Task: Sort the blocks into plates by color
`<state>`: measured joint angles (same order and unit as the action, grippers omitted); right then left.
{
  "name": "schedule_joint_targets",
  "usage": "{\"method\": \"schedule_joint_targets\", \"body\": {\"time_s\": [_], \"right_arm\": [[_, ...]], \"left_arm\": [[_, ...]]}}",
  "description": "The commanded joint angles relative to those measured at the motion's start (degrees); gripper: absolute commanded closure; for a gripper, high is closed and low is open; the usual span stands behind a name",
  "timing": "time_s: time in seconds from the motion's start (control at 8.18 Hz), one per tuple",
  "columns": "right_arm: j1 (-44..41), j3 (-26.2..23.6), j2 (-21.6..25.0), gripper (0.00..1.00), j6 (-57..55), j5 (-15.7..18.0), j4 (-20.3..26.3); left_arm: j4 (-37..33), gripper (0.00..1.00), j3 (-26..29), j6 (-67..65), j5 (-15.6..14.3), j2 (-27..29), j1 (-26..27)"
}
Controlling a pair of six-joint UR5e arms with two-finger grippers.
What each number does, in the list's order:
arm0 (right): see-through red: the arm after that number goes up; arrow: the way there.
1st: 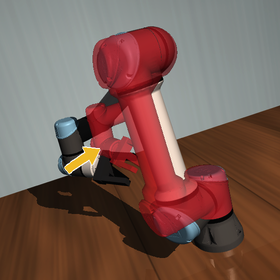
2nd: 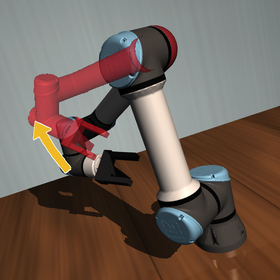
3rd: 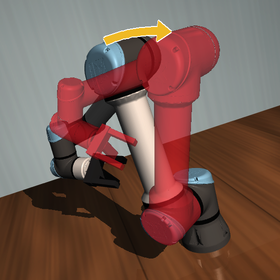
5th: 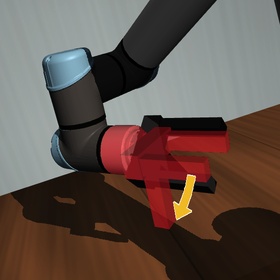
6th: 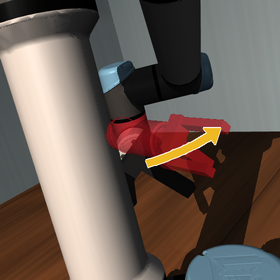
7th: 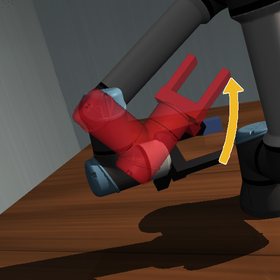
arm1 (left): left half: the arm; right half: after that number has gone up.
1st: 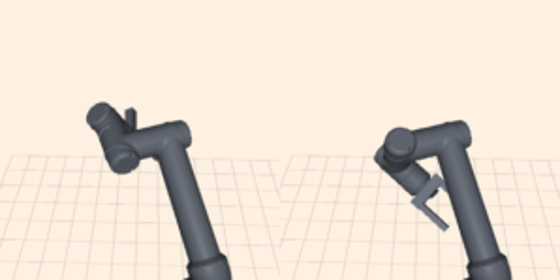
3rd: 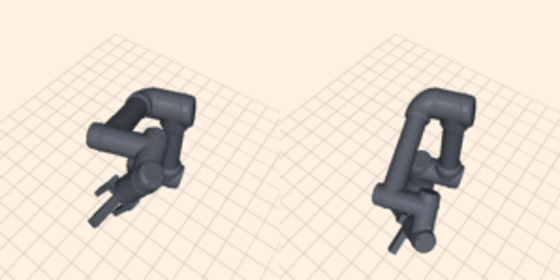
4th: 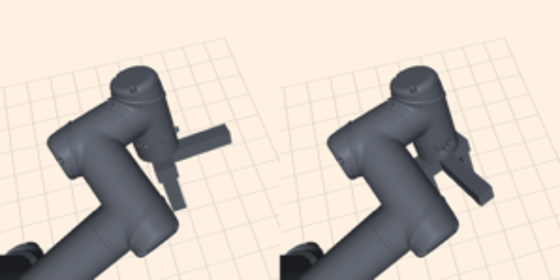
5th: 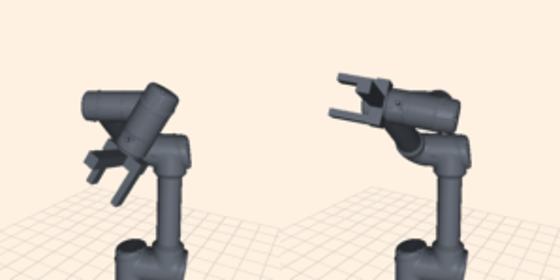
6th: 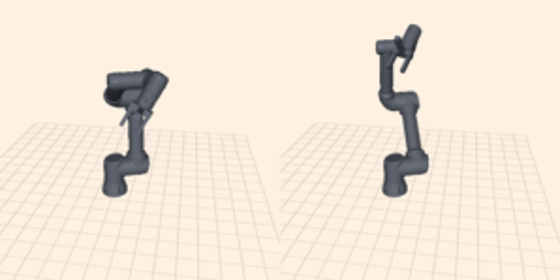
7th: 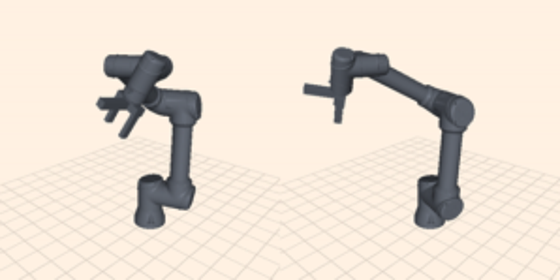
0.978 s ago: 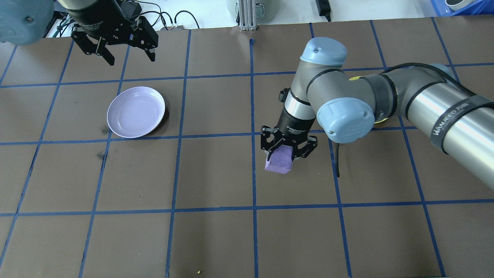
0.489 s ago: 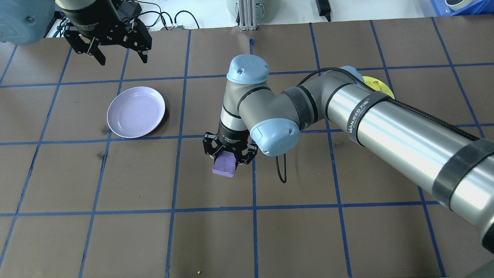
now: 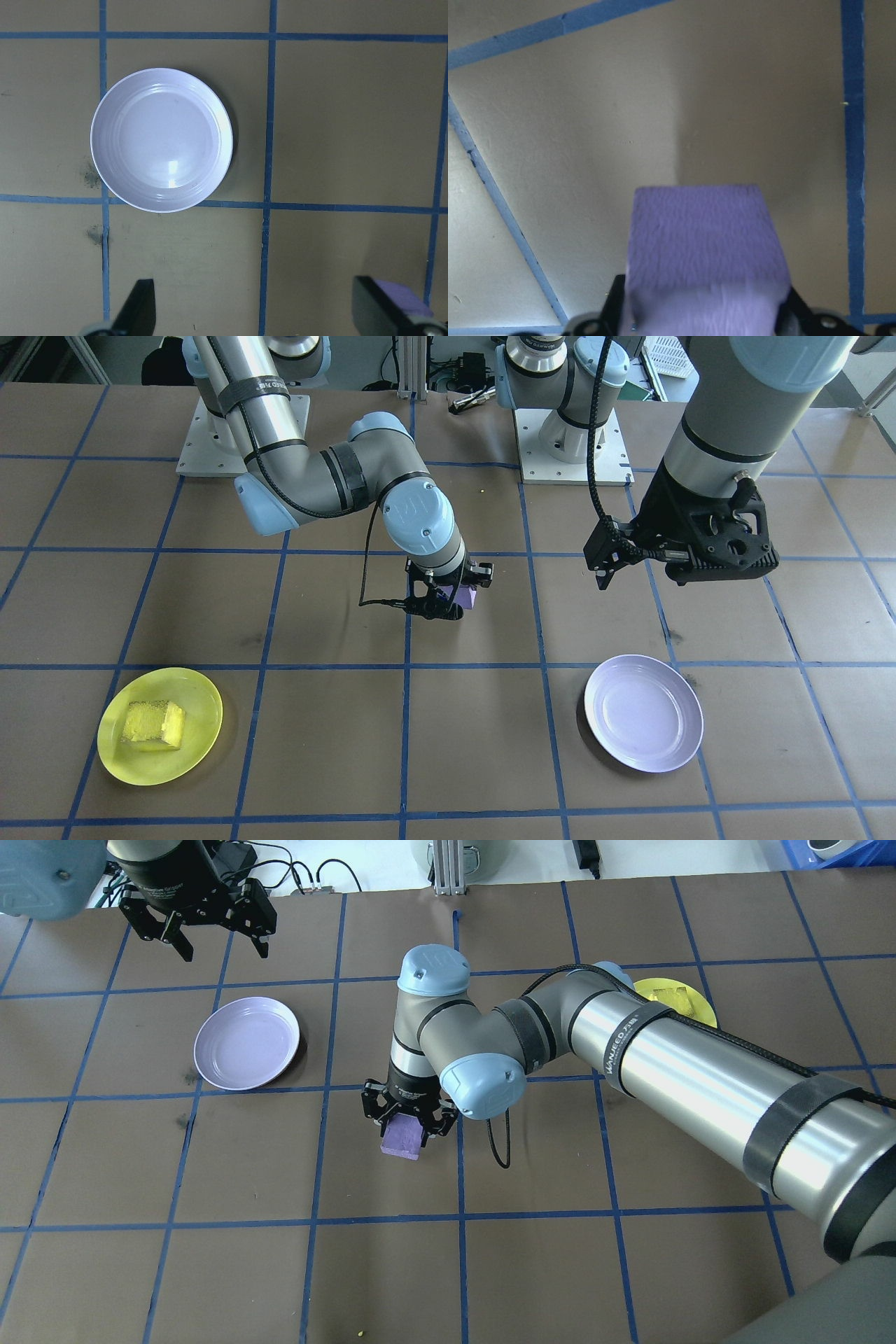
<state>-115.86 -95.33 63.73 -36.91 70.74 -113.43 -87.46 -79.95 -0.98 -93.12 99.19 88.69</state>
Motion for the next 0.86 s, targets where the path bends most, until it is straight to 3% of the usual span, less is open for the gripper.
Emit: {"method": "schedule_joint_targets", "body": {"time_s": [0.0, 0.24, 0.37, 0.61, 0.73], "right_arm": [[0.5, 0.2, 0.3, 0.00, 0.2, 0.3, 0.2], [2.2, 0.4, 1.1, 0.00, 2.1, 1.7, 0.3], [4.4, 0.7, 2.7, 0.00, 4.2, 5.1, 0.8], [12.7, 0.8, 9.4, 0.00, 9.8, 5.8, 8.4], [17.2, 0.8, 13.5, 0.00, 14.4, 7.6, 13.4]], "left_arm": [[-0.3, 0.00, 0.0, 0.0, -0.3, -0.7, -0.1], [-0.3, 0.00, -0.1, -0.1, 0.0, -0.9, 0.1], [-0.5, 0.00, -0.2, -0.1, 0.3, -0.5, 0.0], [-0.9, 0.00, -1.9, 0.0, 1.4, 1.1, 1.9], [-0.2, 0.00, -5.3, 0.0, 5.0, 0.7, 4.3]]}}
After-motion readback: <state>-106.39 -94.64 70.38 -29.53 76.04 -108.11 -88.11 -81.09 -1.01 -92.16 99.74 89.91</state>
